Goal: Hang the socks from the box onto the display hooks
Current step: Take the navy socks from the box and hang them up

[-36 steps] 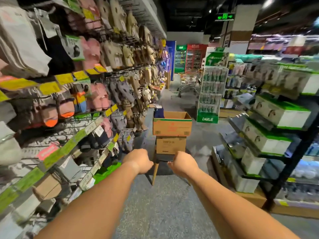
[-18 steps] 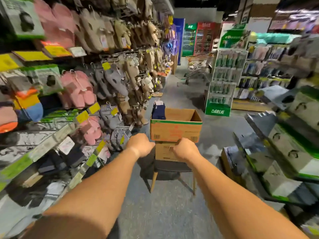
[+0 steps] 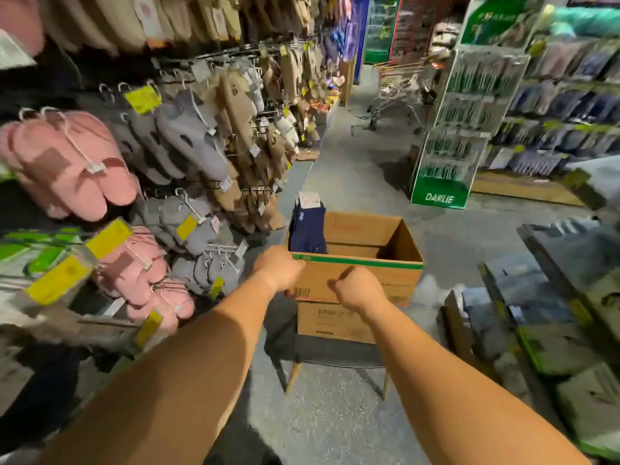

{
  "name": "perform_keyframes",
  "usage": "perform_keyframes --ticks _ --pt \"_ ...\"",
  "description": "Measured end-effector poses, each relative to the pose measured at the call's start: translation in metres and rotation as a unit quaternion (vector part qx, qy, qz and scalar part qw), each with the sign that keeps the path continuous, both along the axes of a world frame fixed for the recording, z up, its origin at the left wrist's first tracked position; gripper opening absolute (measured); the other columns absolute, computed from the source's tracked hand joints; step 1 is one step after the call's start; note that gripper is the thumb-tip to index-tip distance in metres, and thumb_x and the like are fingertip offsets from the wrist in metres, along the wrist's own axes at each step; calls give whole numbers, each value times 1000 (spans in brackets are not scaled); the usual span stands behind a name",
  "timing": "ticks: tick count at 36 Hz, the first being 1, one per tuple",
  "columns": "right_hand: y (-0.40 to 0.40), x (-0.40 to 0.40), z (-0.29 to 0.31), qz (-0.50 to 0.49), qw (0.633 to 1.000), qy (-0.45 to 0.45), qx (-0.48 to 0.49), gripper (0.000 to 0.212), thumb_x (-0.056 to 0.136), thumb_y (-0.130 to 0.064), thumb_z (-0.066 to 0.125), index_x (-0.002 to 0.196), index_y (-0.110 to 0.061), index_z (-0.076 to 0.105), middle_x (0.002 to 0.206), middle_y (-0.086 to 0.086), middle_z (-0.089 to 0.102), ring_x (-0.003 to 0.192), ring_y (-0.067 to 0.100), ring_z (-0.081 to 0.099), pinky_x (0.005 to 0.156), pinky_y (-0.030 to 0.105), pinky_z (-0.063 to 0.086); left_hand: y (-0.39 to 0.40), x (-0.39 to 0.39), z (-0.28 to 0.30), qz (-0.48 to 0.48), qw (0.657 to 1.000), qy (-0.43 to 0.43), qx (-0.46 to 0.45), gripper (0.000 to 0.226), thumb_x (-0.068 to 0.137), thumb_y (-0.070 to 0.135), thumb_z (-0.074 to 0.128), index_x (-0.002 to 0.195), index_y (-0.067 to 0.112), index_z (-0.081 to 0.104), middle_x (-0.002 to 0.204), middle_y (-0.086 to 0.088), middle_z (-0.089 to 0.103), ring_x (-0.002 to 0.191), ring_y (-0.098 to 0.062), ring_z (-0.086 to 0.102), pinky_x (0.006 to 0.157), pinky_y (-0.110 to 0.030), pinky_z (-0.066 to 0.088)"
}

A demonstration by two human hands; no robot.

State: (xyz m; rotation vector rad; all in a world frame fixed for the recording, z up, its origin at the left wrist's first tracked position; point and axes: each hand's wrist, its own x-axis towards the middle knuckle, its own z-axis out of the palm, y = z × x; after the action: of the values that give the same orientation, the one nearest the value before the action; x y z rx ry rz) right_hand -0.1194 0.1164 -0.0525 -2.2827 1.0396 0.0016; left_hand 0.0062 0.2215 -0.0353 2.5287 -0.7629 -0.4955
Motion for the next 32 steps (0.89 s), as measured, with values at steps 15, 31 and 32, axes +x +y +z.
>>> perform_keyframes --ticks 15,31,32 --pt "-138 162 -35 -62 995 -16 82 46 99 -38 51 126 -1 54 124 22 63 116 38 58 84 34 45 -136 154 -42 137 976 129 -114 55 101 36 58 140 -2 50 143 -21 52 131 -37 50 102 -38 42" --pt "-209 265 -84 -100 925 -74 359 24 95 -23 65 109 -4 65 112 13 70 97 29 67 86 41 57 -225 216 -87 245 906 303 -165 38 95 29 67 123 3 62 110 -10 65 103 -30 63 77 -29 45" --pt "-209 266 -84 -103 916 -81 380 22 95 -20 65 110 -4 65 108 10 71 93 26 67 80 34 57 -227 221 -98 250 903 310 -160 47 88 36 72 122 4 65 114 -6 67 103 -28 64 81 -31 50"
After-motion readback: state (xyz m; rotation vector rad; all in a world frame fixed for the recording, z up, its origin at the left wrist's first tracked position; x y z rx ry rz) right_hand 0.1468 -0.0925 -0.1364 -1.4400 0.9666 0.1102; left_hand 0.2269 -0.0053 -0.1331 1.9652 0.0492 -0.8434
